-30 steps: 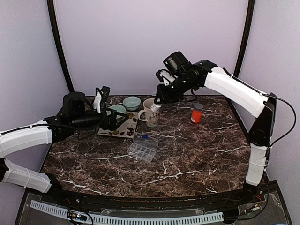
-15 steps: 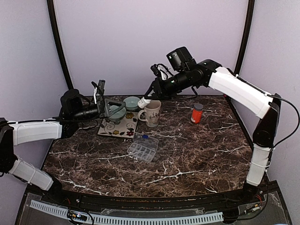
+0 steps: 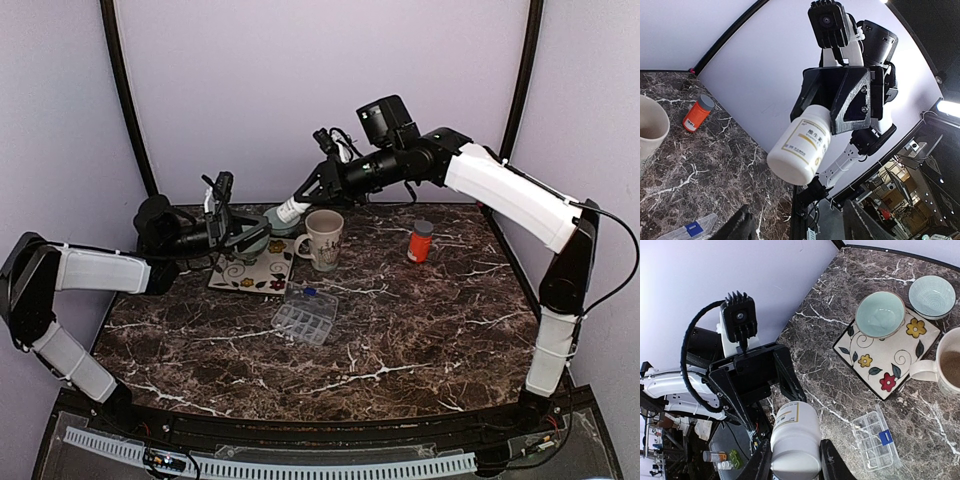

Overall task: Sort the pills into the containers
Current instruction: Pass from the left arm to the right

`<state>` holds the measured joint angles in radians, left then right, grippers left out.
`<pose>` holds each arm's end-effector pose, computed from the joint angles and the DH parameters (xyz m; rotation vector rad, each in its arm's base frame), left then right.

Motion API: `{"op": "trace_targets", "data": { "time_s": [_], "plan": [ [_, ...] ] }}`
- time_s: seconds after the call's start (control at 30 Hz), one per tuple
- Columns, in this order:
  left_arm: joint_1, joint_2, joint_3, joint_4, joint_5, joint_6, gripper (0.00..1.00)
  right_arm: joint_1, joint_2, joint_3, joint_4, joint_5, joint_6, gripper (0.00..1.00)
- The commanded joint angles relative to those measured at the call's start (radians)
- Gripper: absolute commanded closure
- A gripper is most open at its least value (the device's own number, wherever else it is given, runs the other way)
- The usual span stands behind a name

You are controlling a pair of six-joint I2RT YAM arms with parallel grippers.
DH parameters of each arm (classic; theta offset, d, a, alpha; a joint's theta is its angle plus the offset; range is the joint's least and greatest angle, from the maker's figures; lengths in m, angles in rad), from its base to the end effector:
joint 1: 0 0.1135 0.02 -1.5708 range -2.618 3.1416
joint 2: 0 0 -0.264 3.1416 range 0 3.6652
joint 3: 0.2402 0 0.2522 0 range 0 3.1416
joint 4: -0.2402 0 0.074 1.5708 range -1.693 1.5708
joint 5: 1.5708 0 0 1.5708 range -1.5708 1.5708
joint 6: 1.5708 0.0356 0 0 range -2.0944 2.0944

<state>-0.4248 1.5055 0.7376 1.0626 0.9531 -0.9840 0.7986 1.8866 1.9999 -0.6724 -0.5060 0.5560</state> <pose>0.2716 -0.1547 0.2774 0.5347 1.5683 -1.7225 0.2861 0.3185 0.3960 -0.6137 2.2745 1.2794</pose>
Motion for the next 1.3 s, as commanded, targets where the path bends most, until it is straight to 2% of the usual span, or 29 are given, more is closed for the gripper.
{"op": "trace_targets", "data": {
  "time_s": [0.0, 0.57, 0.87, 1.27],
  "plan": [
    [0.011, 0.025, 0.037, 0.115, 0.049, -0.064, 0.37, 0.004, -0.002, 0.001, 0.08, -0.061, 0.025, 0.79],
    [0.016, 0.104, 0.084, 0.258, 0.065, -0.18, 0.37, 0.003, 0.032, -0.042, 0.201, -0.143, 0.083, 0.8],
    [0.015, 0.101, 0.088, 0.271, 0.075, -0.199, 0.38, 0.003, 0.051, -0.048, 0.249, -0.174, 0.114, 0.81],
    [0.015, 0.112, 0.099, 0.323, 0.081, -0.238, 0.49, 0.003, 0.074, -0.025, 0.251, -0.184, 0.125, 0.81]
  ]
}}
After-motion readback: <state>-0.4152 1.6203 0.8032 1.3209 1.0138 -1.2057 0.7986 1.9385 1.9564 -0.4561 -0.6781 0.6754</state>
